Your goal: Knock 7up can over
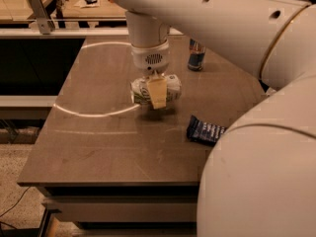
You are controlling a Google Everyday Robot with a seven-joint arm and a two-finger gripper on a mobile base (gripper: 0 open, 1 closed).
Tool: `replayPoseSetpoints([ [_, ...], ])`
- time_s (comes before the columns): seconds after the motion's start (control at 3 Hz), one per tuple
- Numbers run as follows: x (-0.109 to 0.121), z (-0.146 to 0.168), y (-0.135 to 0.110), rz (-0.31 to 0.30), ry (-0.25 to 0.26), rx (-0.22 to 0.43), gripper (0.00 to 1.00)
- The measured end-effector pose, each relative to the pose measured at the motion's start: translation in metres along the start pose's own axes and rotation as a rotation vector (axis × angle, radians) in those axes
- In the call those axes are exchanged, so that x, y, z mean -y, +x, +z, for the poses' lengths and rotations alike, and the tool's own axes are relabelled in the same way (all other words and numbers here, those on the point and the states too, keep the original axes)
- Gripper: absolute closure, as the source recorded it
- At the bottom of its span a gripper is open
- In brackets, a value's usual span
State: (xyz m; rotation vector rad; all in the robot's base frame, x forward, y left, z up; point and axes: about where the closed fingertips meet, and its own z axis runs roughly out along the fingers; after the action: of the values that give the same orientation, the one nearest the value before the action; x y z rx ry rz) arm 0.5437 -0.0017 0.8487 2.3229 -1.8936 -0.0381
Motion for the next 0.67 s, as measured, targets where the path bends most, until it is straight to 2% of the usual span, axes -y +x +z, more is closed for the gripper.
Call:
replayPoseSetpoints([
  [0.67, -0.0102, 0.0200, 0.0000, 0.016, -0.032, -0.001, 1.00],
])
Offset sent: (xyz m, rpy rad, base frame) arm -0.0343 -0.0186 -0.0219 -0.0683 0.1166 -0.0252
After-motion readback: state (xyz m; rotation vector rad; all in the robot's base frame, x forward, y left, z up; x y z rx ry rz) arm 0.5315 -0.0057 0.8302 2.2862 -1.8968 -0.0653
